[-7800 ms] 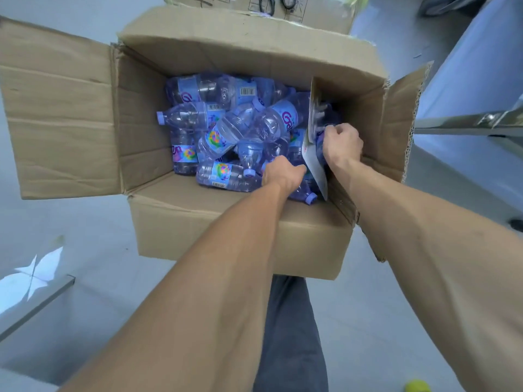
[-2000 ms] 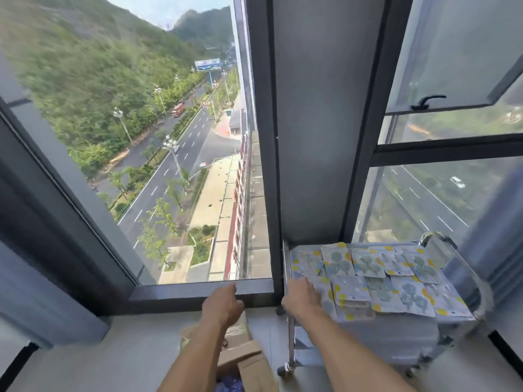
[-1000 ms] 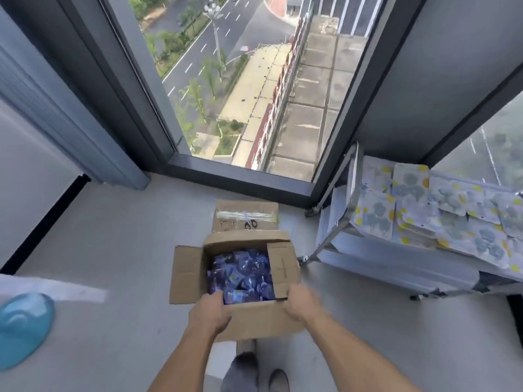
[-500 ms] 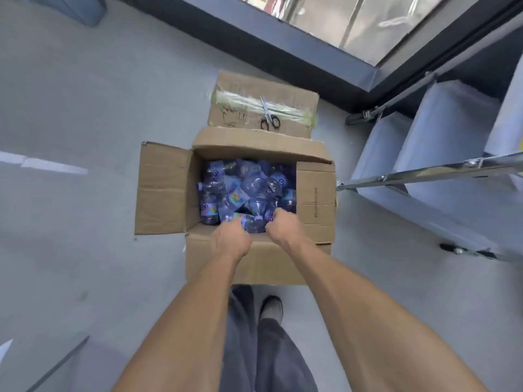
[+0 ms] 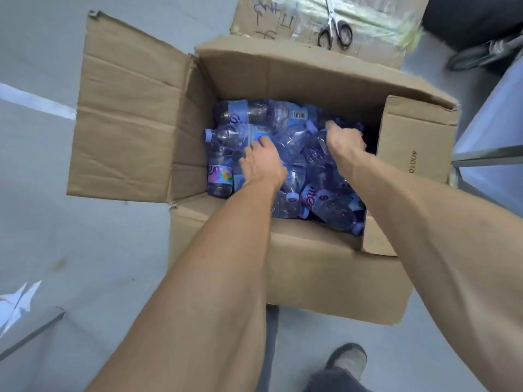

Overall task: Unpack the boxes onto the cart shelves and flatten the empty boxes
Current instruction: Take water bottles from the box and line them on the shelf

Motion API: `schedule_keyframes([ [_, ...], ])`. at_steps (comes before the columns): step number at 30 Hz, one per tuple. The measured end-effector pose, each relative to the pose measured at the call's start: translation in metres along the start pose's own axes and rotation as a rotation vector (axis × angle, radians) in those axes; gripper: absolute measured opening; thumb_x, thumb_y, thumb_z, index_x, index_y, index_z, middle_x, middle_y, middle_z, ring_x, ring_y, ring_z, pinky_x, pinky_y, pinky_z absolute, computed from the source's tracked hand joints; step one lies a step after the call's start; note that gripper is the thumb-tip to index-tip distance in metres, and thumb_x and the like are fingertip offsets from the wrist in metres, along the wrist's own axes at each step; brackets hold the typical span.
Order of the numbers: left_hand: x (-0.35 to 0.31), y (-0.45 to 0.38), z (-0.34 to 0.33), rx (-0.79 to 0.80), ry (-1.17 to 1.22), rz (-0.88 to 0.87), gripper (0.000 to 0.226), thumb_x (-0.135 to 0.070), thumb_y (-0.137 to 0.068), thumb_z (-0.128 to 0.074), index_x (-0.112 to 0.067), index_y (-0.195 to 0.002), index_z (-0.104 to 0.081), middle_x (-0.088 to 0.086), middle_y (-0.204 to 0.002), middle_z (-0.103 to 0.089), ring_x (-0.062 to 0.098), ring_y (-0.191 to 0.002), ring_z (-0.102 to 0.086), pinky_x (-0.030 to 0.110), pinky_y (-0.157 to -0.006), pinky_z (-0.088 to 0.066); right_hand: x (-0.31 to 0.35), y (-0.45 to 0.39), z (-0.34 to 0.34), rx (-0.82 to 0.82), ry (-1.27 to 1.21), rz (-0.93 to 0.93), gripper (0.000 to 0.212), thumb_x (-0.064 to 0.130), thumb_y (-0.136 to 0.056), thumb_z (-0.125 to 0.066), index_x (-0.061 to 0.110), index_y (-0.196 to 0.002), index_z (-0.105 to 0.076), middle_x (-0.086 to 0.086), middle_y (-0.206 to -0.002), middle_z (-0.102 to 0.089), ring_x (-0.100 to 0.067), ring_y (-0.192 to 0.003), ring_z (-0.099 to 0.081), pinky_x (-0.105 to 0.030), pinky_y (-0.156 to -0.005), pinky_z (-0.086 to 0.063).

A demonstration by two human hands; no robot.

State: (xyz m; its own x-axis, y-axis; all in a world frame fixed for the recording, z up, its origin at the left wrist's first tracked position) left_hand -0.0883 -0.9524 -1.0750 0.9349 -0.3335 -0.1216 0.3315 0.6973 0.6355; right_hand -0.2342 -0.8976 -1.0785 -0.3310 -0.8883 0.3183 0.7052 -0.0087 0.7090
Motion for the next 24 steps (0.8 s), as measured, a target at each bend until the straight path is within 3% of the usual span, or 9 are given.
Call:
schedule_keyframes([
  [2, -0.005, -0.016, -0.012, -0.005, 0.005, -0.02, 0.06, -0.018, -0.085, -0.069, -0.005, -0.135, -0.038, 0.016, -0.136, -0.046, 0.033, -0.124, -0.046, 0.044, -0.096, -0.045, -0.007, -0.016, -0.012, 0.013, -0.054, -0.01, 0.086, 0.054, -0.09, -0.058, 0.002, -0.15, -0.024, -0.015, -0.151, -0.038, -0.03, -0.14, -0.037, -0.033, -0.112, -0.029],
  [7, -0.014, -0.034, -0.028, -0.115, -0.014, 0.03, 0.072, -0.028, -0.078, -0.079, -0.009, -0.135, -0.041, 0.013, -0.131, -0.046, 0.033, -0.118, -0.049, 0.042, -0.086, -0.051, -0.019, -0.029, -0.029, -0.107, -0.177, 0.017, 0.096, 0.05, -0.079, -0.069, -0.003, -0.144, -0.023, -0.018, -0.144, -0.046, -0.038, -0.13, -0.047, -0.039, -0.104, -0.036],
  [9, -0.016, -0.028, -0.024, -0.136, -0.031, 0.045, 0.07, -0.032, -0.078, -0.079, -0.011, -0.134, -0.042, 0.013, -0.129, -0.048, 0.033, -0.117, -0.051, 0.04, -0.084, -0.051, -0.019, -0.021, -0.023, -0.058, -0.278, 0.024, 0.096, 0.044, -0.08, -0.071, -0.003, -0.147, -0.021, -0.021, -0.146, -0.044, -0.038, -0.131, -0.046, -0.04, -0.105, -0.037],
  [12, -0.017, -0.013, -0.013, -0.166, 0.011, 0.043, 0.062, -0.03, -0.077, -0.077, -0.013, -0.129, -0.047, 0.011, -0.122, -0.055, 0.03, -0.113, -0.058, 0.038, -0.085, -0.052, -0.018, -0.012, -0.007, 0.076, -0.476, 0.006, 0.074, 0.026, -0.088, -0.065, 0.003, -0.148, -0.028, -0.016, -0.15, -0.04, -0.033, -0.134, -0.044, -0.037, -0.109, -0.036],
  [14, -0.014, 0.006, -0.005, -0.205, 0.097, 0.061, 0.058, -0.032, -0.074, -0.076, -0.014, -0.123, -0.052, 0.009, -0.117, -0.06, 0.029, -0.11, -0.062, 0.035, -0.084, -0.051, -0.025, 0.004, 0.01, 0.227, -0.531, 0.038, 0.066, 0.02, -0.092, -0.06, 0.007, -0.15, -0.03, -0.011, -0.14, -0.044, -0.026, -0.123, -0.049, -0.037, -0.105, -0.039],
  [16, -0.012, 0.027, 0.002, -0.241, 0.29, 0.094, 0.057, -0.04, -0.067, -0.074, -0.017, -0.117, -0.059, 0.008, -0.115, -0.065, 0.029, -0.11, -0.063, 0.033, -0.085, -0.05, -0.031, 0.021, 0.022, 0.334, -0.475, 0.125, 0.064, 0.021, -0.085, -0.063, 0.009, -0.143, -0.041, -0.006, -0.12, -0.048, -0.021, -0.104, -0.05, -0.037, -0.095, -0.044],
  [19, -0.011, 0.07, 0.01, -0.26, 0.66, 0.086, 0.065, -0.053, -0.058, -0.07, -0.017, -0.112, -0.064, 0.006, -0.113, -0.068, 0.028, -0.107, -0.063, 0.032, -0.084, -0.049, -0.035, 0.059, 0.048, 0.444, -0.507, 0.193, 0.056, 0.018, -0.067, -0.063, 0.006, -0.122, -0.053, -0.014, -0.123, -0.059, -0.03, -0.102, -0.06, -0.041, -0.09, -0.05],
  [22, -0.011, 0.109, 0.017, -0.266, 1.062, 0.087, 0.098, -0.055, -0.051, -0.069, -0.002, -0.13, -0.046, 0.01, -0.121, -0.06, 0.029, -0.109, -0.059, 0.034, -0.088, -0.046, -0.036, 0.1, 0.076, 0.606, -0.52, 0.313, 0.061, 0.021, -0.073, -0.06, -0.001, -0.13, -0.051, -0.024, -0.13, -0.056, -0.04, -0.112, -0.06, -0.051, -0.098, -0.048],
  [24, -0.009, 0.126, 0.022, -0.262, 1.287, 0.113, 0.102, -0.051, -0.049, -0.07, 0.006, -0.13, -0.047, 0.015, -0.12, -0.061, 0.03, -0.106, -0.061, 0.038, -0.089, -0.05, -0.041, 0.116, 0.095, 0.678, -0.563, 0.378, 0.062, 0.025, -0.079, -0.064, -0.004, -0.132, -0.052, -0.027, -0.122, -0.06, -0.039, -0.102, -0.062, -0.049, -0.092, -0.05],
])
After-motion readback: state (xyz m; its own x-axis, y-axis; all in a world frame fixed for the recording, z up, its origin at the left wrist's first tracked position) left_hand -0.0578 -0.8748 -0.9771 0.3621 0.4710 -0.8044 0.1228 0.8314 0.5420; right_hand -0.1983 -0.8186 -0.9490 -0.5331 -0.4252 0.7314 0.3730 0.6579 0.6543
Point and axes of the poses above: each hand's wrist, its own y-axis away from the middle knuckle, its own z-axis out of the back of the hand, x = y × z, the point moved 1 cm from there along -y, towards the middle knuckle
